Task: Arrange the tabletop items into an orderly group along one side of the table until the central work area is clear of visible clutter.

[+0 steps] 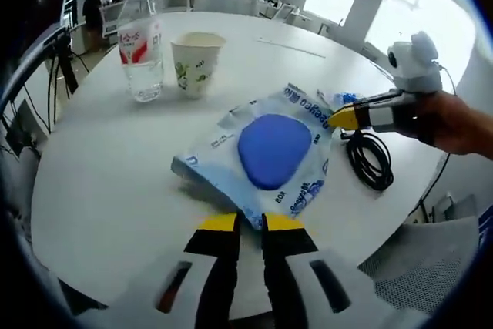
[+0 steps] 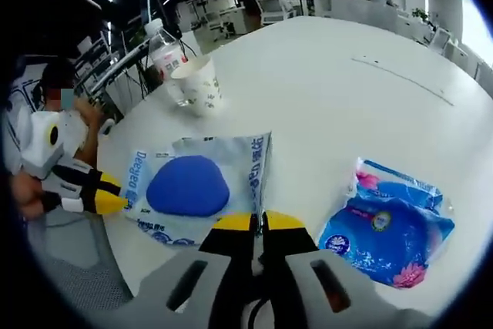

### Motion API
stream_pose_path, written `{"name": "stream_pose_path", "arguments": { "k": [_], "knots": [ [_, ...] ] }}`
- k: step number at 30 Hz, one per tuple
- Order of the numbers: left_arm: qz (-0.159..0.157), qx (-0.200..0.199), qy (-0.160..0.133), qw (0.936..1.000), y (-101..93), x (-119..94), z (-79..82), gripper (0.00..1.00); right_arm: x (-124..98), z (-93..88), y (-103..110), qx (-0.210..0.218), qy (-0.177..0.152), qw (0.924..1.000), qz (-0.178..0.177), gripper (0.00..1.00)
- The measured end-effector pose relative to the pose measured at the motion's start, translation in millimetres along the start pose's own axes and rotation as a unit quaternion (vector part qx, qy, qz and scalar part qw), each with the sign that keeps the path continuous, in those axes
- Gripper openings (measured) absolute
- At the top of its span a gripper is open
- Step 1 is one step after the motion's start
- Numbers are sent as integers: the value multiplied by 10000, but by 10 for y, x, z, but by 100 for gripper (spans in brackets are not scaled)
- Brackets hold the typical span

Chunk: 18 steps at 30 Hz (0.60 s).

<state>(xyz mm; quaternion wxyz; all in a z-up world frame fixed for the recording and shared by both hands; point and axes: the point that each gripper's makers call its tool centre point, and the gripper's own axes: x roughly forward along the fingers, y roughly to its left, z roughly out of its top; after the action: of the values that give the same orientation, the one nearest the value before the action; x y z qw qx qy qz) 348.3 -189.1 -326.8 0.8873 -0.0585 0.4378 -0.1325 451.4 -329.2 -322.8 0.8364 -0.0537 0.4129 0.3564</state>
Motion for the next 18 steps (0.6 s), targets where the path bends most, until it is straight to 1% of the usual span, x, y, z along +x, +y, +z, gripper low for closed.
{"name": "stream_pose_path", "arguments": {
  "k": [1,7,12,18],
  "knots": [
    [-29,-23,-4,10000,-5,9,11,5,-25,4,23,6,-16,10000,15,0],
    [-90,-38,-40,9999,-48,32,66,2,-149,-13,-3,-23,-78,9999,-82,0],
    [-148,3,-74,9999,-92,44,124,1,-194,-33,-79,25,-107,9999,-118,0],
    [-178,52,-113,9998,-118,49,218,1,-233,1,-111,6,-147,9998,-129,0]
  ]
}}
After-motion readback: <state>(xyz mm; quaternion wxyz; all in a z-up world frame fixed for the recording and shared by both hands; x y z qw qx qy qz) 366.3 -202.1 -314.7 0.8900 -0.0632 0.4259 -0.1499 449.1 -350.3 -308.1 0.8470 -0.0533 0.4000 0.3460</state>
